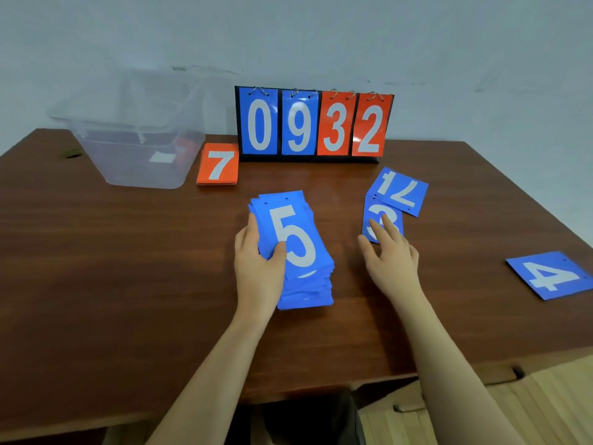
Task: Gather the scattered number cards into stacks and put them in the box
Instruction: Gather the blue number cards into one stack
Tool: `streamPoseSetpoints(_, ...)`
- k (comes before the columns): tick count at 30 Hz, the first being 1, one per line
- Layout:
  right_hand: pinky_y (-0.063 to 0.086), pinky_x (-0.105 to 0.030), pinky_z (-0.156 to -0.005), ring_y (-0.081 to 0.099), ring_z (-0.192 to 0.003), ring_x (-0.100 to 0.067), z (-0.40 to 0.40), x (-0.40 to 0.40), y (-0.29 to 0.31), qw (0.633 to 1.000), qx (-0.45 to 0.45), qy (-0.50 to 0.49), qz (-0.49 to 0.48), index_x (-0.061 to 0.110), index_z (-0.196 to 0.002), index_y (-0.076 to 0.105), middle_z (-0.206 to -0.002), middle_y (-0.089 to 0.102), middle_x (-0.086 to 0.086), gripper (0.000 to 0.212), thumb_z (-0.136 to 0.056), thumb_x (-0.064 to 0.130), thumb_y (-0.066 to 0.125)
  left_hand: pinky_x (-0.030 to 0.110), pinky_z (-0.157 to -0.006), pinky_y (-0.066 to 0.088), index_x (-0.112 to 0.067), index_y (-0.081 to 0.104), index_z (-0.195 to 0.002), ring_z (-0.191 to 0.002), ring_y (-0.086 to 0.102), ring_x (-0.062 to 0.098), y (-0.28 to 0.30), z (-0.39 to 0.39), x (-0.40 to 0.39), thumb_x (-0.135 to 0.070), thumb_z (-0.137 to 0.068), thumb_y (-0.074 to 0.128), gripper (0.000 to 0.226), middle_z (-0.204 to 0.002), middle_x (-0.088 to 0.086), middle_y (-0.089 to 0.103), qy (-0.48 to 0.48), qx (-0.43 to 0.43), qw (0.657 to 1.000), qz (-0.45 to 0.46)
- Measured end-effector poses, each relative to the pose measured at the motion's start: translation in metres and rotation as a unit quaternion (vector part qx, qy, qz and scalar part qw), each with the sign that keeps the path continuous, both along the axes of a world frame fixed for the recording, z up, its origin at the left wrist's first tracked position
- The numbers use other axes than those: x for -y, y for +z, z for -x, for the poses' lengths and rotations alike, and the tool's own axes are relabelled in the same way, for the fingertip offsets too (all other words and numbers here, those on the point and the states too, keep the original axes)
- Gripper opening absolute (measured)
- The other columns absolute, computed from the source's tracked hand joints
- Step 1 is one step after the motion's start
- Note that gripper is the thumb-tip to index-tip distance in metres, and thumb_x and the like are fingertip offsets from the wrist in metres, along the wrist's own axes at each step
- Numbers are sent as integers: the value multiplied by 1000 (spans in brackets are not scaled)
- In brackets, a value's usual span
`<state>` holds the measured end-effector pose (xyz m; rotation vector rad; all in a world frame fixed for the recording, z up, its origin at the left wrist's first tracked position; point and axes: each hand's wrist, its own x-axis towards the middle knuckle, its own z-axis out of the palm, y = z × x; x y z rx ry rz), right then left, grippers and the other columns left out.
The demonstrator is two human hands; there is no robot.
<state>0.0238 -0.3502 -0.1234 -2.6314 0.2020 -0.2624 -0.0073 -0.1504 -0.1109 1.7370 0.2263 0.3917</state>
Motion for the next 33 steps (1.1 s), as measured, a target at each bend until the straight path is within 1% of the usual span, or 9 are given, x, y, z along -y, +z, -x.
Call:
streamPoseSetpoints(3,6,-40,-116,13,-145,-15,-10,7,-3,996,-55,21,65,25,-144,35,-157,20,4,51,-98,47,33,8,-69,44,-25,33,-142,-98,51,1,-4,-4,0,-11,-90,55,58,-123,-8,43,3,-14,1000,-5)
streamPoseSetpoints(7,6,-36,-114,21,-142,-6,0,-1,-2,994,-62,73,54,30,-136,46,-151,33,9,42,-98,45,34,9,-73,47,-20,31,-144,-108,49,5,-8,-3,-4,-11,-91,55,59,-131,-3,43,5,-24,1000,-10)
streamPoseSetpoints(9,10,-32,-109,34,-133,-1,14,-7,0,993,-35,106,23,32,-122,58,-140,48,14,32,-98,41,41,3,-65,45,-19,32,-144,-108,48,5,-9,0,-7,-10,-91,55,59,-129,-3,42,10,-18,1000,-17)
streamPoseSetpoints(13,14,-22,-95,53,-105,-3,39,-17,6,991,-1,128,-37,24,-96,71,-105,68,14,22,-95,31,50,7,-60,46,-17,32,-144,-111,47,5,-14,7,-15,-12,-90,56,59,-134,1,42,24,-27,999,-17)
streamPoseSetpoints(16,15,-26,-97,47,-108,-2,39,-21,3,991,23,116,-64,29,-105,66,-113,61,16,17,-91,31,56,8,-60,45,-17,32,-143,-110,47,5,-17,12,-17,-12,-90,57,59,-134,2,42,27,-30,999,-20)
streamPoseSetpoints(18,16,-32,-100,41,-120,-11,32,-22,1,996,28,54,-58,30,-119,58,-126,50,12,35,-85,39,62,11,-64,47,-17,32,-144,-112,49,8,-17,13,-18,-12,-90,57,59,-133,1,42,24,-31,999,-18)
streamPoseSetpoints(22,16,-38,-108,28,-129,-22,21,-21,4,996,-71,-42,-42,24,-129,49,-135,36,1,67,-73,55,69,21,-72,51,-19,31,-144,-115,49,11,-16,15,-20,-13,-90,56,59,-133,1,42,28,-35,999,-22)
streamPoseSetpoints(29,21,-38,-106,33,-128,-23,20,-25,4,990,-90,-65,-88,23,-121,47,-129,40,1,58,-74,40,76,12,-64,47,-19,31,-143,-113,49,9,-15,20,-20,-12,-91,56,58,-133,1,42,30,-33,999,-24)
streamPoseSetpoints(33,46,-25,-86,51,-113,-16,34,-28,7,959,39,-17,-281,25,-109,45,-107,52,9,32,-86,10,61,8,-59,44,-18,31,-143,-114,47,7,-14,23,-22,-13,-91,55,58,-135,2,41,35,-29,998,-41)
